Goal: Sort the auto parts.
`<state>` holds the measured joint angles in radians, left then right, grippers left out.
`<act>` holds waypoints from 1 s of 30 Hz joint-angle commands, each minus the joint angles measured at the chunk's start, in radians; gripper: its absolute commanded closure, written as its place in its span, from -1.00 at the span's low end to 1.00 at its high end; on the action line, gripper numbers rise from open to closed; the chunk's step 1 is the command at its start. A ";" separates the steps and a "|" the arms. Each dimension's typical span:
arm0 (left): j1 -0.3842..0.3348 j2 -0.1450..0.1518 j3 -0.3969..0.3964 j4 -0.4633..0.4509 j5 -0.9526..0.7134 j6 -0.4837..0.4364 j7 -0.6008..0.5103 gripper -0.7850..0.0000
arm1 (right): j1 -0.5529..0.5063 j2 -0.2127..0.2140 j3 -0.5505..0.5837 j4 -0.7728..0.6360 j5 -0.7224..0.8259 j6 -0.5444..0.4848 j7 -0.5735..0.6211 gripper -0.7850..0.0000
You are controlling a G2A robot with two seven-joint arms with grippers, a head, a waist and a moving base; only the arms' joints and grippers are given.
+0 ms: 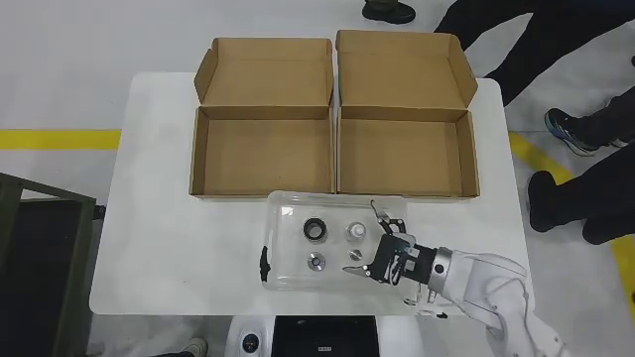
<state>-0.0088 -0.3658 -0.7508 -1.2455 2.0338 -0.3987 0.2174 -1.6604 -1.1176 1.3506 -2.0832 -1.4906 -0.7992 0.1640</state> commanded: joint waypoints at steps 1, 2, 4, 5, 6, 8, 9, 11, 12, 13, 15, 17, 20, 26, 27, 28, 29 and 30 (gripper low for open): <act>0.000 0.000 0.000 0.000 0.000 0.000 0.000 -1.00 | 0.001 0.002 -0.001 -0.003 0.000 0.005 0.028 -1.00; 0.000 0.000 0.000 0.000 0.000 0.000 0.000 -1.00 | 0.001 0.002 -0.003 -0.004 0.003 0.009 0.038 -1.00; 0.000 0.000 0.000 0.000 0.000 0.000 0.000 -1.00 | 0.005 0.003 -0.008 -0.005 0.005 0.014 0.062 -0.98; 0.000 0.000 0.000 0.000 0.000 0.000 0.000 -1.00 | 0.007 0.003 -0.011 -0.006 0.006 0.016 0.072 -0.95; 0.000 0.000 0.000 0.000 0.000 0.000 0.000 -1.00 | 0.009 0.004 -0.014 -0.006 0.006 0.021 0.085 -0.91; 0.000 0.000 0.000 0.000 0.000 0.000 0.000 -1.00 | 0.014 0.004 -0.021 -0.006 0.007 0.030 0.109 -0.87; 0.000 0.000 0.000 0.000 0.000 0.000 0.000 -1.00 | 0.015 0.004 -0.024 -0.004 0.012 0.036 0.118 -0.85; 0.000 0.000 0.000 0.000 0.000 0.000 0.000 -1.00 | 0.021 0.004 -0.030 -0.001 0.020 0.045 0.137 -0.80; 0.000 0.000 0.000 0.000 0.000 0.000 0.000 -1.00 | 0.024 0.004 -0.033 0.000 0.024 0.050 0.144 -0.80; 0.000 0.000 0.000 0.000 0.000 0.000 0.000 -1.00 | 0.027 0.004 -0.037 0.002 0.028 0.053 0.152 -0.76; 0.000 0.000 0.000 0.000 0.000 0.000 0.000 -1.00 | 0.034 0.004 -0.044 0.004 0.031 0.064 0.167 -0.76; 0.000 0.000 0.000 0.000 0.000 0.000 0.000 -1.00 | 0.040 0.004 -0.052 0.008 0.033 0.074 0.181 -0.72; 0.000 0.000 0.000 0.000 0.000 0.000 0.000 -1.00 | 0.049 0.004 -0.064 0.012 0.032 0.086 0.198 -0.47; 0.000 0.000 0.000 0.000 0.000 0.000 0.000 -1.00 | 0.059 0.006 -0.087 0.018 0.022 0.098 0.224 -0.33; 0.000 0.000 0.000 0.000 0.000 0.000 0.000 -1.00 | 0.061 0.006 -0.090 0.020 0.021 0.100 0.225 -0.29; 0.000 0.000 0.000 0.000 0.000 0.000 0.000 -1.00 | 0.064 0.006 -0.093 0.022 0.019 0.103 0.227 -0.25; 0.000 0.000 0.000 0.000 0.000 0.000 0.000 -1.00 | 0.065 0.006 -0.095 0.024 0.016 0.105 0.229 -0.21; 0.000 0.000 0.000 0.000 0.000 0.000 0.000 -1.00 | 0.066 0.007 -0.099 0.027 0.015 0.105 0.230 -0.13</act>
<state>-0.0088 -0.3658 -0.7508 -1.2455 2.0338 -0.3987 0.2174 -1.5955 -1.1111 1.2551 -2.0593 -1.4741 -0.6948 0.3929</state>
